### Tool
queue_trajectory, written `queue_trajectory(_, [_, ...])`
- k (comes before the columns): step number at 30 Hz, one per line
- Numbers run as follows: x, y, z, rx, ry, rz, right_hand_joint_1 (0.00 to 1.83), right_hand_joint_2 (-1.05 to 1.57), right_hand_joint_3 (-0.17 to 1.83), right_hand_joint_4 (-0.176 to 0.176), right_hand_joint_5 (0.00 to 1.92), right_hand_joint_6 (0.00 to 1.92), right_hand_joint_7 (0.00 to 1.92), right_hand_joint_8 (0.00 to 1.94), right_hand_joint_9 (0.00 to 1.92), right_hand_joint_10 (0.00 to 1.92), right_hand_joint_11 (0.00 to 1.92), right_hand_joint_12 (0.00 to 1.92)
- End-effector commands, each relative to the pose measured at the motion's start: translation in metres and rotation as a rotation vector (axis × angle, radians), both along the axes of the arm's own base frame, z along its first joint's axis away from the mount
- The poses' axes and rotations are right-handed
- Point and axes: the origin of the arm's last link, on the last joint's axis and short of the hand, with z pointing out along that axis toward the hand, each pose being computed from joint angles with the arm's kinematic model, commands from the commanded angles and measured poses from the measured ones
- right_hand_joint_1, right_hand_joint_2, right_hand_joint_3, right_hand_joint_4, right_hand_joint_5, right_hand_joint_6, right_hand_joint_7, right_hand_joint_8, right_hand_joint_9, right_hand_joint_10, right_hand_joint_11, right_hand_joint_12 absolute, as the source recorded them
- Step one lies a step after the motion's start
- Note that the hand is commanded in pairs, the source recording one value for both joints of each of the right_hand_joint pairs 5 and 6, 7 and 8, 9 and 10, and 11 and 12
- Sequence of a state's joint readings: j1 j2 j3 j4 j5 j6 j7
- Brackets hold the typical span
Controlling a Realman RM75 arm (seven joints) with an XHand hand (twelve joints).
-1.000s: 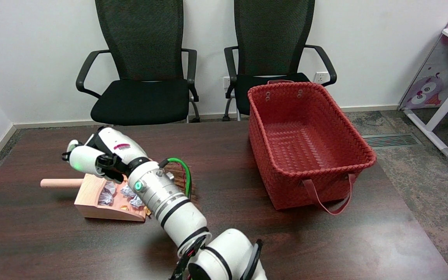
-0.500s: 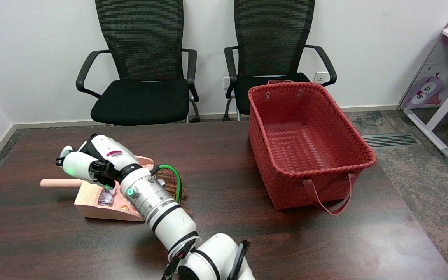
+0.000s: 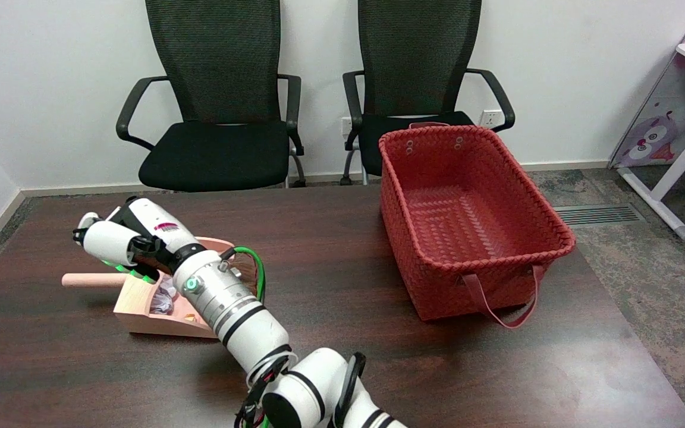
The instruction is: Sweep the paper ball into the dustpan.
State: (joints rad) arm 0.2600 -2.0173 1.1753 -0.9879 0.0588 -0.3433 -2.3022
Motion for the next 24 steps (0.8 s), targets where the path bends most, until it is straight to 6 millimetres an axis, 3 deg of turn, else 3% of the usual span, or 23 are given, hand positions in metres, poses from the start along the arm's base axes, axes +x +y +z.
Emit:
queue_trajectory(1, [-0.019,-0.03,0.009,0.035,-0.321,-0.183,0.33,1.21,1.08,0.037,1.92,1.92,1.92,1.92,1.92,1.92,1.92,1.92])
queue_trajectory(8, [-0.018,-0.051,0.016,0.042,-0.427,-0.234,0.41,0.97,1.13,0.02,1.92,1.92,1.92,1.92,1.92,1.92,1.92,1.92])
queue_trajectory(15, [0.011,-0.084,0.036,0.014,-0.602,-0.153,0.56,0.69,1.14,0.008,1.92,1.92,1.92,1.92,1.92,1.92,1.92,1.92])
queue_trajectory(24, [0.03,-0.1,0.053,0.086,-0.693,-0.133,0.67,0.64,1.2,0.002,1.92,1.92,1.92,1.92,1.92,1.92,1.92,1.92])
